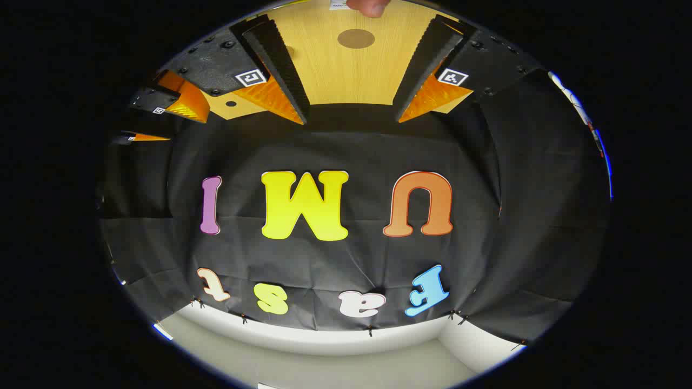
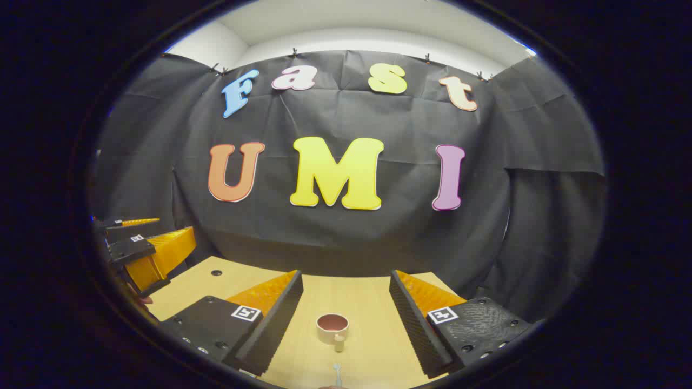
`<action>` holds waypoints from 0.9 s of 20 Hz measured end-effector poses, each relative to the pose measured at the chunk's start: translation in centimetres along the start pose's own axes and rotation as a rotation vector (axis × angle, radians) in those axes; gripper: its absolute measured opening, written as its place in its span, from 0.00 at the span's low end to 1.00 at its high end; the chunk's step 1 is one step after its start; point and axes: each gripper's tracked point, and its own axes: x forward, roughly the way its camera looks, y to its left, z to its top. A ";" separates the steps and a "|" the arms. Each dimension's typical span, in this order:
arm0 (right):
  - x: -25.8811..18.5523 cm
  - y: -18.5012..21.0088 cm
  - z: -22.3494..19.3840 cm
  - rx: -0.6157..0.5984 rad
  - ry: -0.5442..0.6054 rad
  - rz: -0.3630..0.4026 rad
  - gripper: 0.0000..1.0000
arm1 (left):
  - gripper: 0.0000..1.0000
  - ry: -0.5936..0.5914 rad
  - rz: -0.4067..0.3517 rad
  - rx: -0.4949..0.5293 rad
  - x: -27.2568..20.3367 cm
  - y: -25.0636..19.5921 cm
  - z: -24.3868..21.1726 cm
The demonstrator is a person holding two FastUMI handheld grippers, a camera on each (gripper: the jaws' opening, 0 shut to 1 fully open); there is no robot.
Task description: Put the toothbrush and toothpaste on the desktop into the cup, then pick up the cup and place it on the coaster on the desktop.
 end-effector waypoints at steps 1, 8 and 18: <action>0.1 0.1 0.0 -0.001 0.001 0.001 0.95 | 0.99 0.004 0.001 0.003 0.2 0.0 -0.1; 0.9 0.1 -0.1 0.001 0.009 0.016 0.95 | 0.99 0.044 0.004 0.002 0.8 0.2 -1.0; 2.0 -0.4 -0.3 -0.001 0.021 0.037 0.98 | 0.99 0.059 0.013 0.008 1.1 -0.6 -1.2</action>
